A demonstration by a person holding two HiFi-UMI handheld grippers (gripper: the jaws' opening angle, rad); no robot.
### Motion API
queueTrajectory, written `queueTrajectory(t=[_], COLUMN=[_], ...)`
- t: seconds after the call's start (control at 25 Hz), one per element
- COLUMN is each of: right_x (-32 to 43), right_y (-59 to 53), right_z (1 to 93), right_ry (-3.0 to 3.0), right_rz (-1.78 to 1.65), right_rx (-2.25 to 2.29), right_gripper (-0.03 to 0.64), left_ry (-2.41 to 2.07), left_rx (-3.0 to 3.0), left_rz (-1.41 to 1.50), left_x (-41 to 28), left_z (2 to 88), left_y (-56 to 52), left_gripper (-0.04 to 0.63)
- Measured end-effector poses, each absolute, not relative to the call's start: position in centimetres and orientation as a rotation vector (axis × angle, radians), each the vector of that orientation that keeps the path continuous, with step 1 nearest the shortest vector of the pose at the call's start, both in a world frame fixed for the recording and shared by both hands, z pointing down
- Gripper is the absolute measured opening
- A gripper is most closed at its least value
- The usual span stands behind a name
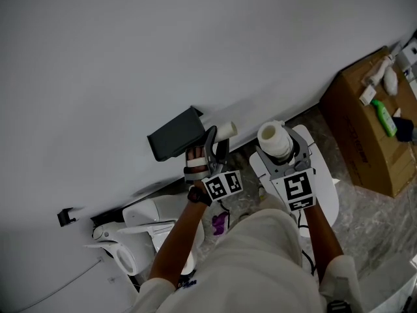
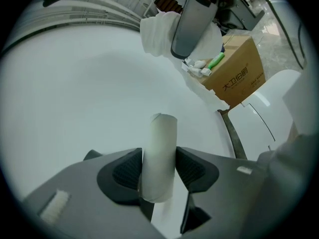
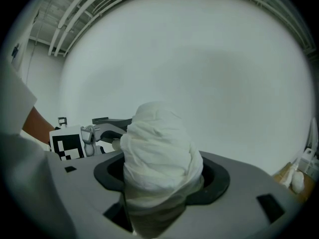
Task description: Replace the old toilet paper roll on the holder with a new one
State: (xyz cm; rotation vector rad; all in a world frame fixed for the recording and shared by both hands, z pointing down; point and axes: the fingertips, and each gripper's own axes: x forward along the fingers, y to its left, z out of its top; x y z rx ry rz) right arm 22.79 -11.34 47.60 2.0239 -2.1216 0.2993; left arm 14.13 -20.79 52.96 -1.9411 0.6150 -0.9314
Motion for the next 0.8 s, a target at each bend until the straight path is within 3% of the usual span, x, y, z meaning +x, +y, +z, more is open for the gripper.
queueTrajectory(t=[0.4,0.8], right_x=[23.1,22.5], right_y=[-10.7,-10.8], right_z=[48.0,49.0], right_ry=[-2.090,-2.076], right_rz=[0.303,0.289], right_rx=[2.032,1.951], right_gripper=[0.307,0.307], left_ry=[0.618,0.856], left_rx=[-2.009,-2.476], left_rz=[-0.853,-0.593], left_x=[15.9,14.0], left_z=[52.1,48.4], left_y=[-19.0,-16.6], left_gripper=[0.207,0.207])
